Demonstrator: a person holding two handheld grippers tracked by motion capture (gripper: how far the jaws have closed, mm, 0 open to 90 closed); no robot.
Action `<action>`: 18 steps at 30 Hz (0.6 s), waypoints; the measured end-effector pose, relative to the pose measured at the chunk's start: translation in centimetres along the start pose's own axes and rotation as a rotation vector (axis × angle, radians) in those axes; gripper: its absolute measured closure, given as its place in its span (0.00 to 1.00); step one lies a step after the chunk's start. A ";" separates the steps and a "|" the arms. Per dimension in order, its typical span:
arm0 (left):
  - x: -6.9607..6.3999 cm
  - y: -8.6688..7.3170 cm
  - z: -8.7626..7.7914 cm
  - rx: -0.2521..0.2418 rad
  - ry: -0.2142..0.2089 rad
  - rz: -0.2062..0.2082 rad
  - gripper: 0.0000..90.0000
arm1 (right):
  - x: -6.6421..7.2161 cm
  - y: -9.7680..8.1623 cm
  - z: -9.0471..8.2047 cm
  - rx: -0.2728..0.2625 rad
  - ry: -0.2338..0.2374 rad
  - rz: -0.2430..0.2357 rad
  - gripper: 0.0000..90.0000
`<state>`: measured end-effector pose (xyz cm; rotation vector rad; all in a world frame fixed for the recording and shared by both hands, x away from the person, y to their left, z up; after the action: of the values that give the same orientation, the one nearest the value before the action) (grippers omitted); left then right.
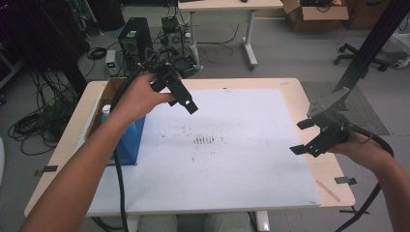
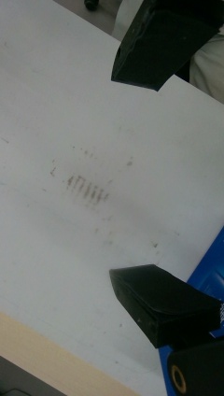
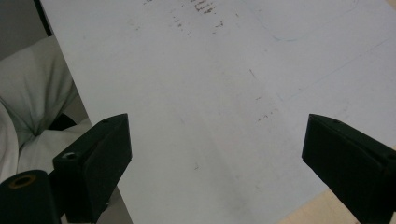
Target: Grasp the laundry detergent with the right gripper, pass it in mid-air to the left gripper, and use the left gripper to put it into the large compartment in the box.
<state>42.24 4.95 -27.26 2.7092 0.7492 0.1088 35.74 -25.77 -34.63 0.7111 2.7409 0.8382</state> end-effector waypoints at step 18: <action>-1.3 0.8 1.5 0.003 -0.032 0.087 0.08 | -0.2 0.0 -0.1 0.008 -0.004 -0.001 0.09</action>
<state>41.72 3.18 -28.38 2.7401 0.6238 0.0848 35.83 -25.94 -34.56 0.7121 2.7425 0.8248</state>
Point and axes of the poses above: each handheld gripper's, and its own axes: z roughly forward along the jaws, y roughly out of its top, x roughly to its left, the point moved 10 cm from there along z, roughly forward along the jaws, and after that the axes turned 4 degrees about -y, right-handed, at the moved point
